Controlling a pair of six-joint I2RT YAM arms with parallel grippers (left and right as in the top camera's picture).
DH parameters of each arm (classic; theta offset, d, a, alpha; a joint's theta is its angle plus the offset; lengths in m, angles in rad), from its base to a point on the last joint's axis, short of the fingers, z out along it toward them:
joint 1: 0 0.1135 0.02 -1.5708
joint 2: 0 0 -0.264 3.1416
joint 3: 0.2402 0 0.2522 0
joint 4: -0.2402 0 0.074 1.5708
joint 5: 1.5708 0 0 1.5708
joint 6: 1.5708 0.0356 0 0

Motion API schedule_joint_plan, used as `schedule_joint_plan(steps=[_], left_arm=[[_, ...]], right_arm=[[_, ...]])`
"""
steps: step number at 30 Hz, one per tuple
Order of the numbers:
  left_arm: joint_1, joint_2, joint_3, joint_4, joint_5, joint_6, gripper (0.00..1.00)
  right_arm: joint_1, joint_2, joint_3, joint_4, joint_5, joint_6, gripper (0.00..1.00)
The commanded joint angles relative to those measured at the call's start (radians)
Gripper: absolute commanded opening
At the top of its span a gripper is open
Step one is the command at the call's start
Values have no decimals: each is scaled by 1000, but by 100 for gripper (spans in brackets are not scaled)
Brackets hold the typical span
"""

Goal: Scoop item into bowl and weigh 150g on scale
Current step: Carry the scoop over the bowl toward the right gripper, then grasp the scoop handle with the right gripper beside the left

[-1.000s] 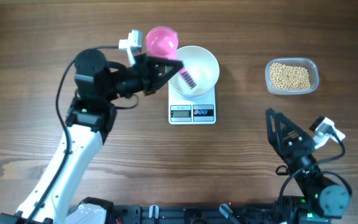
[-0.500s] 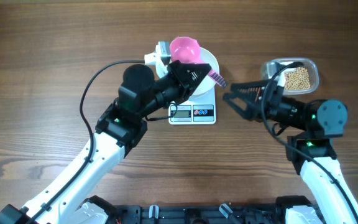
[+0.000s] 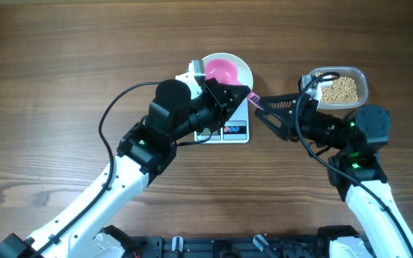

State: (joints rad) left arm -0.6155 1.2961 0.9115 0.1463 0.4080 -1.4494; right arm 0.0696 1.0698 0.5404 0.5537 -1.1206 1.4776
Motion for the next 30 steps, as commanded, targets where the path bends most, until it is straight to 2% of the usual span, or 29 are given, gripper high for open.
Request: schedule_joint_plan(steps=[1, 4, 7, 13, 26, 30], left_arm=[[-11, 0, 5, 6, -14, 6, 4], [-11, 0, 5, 7, -13, 5, 4], [-11, 0, 5, 7, -13, 5, 4], [-29, 0, 5, 36, -17, 10, 4], [-40, 0, 5, 17, -24, 13, 4], [-40, 0, 5, 17, -24, 13, 4]], right_arm=[[6, 1, 11, 2, 31, 76, 59], [6, 13, 11, 2, 27, 148, 56], [6, 20, 10, 3, 27, 218, 45], [6, 24, 10, 3, 34, 295, 34], [6, 26, 10, 62, 34, 273, 30], [6, 26, 10, 58, 29, 251, 26]])
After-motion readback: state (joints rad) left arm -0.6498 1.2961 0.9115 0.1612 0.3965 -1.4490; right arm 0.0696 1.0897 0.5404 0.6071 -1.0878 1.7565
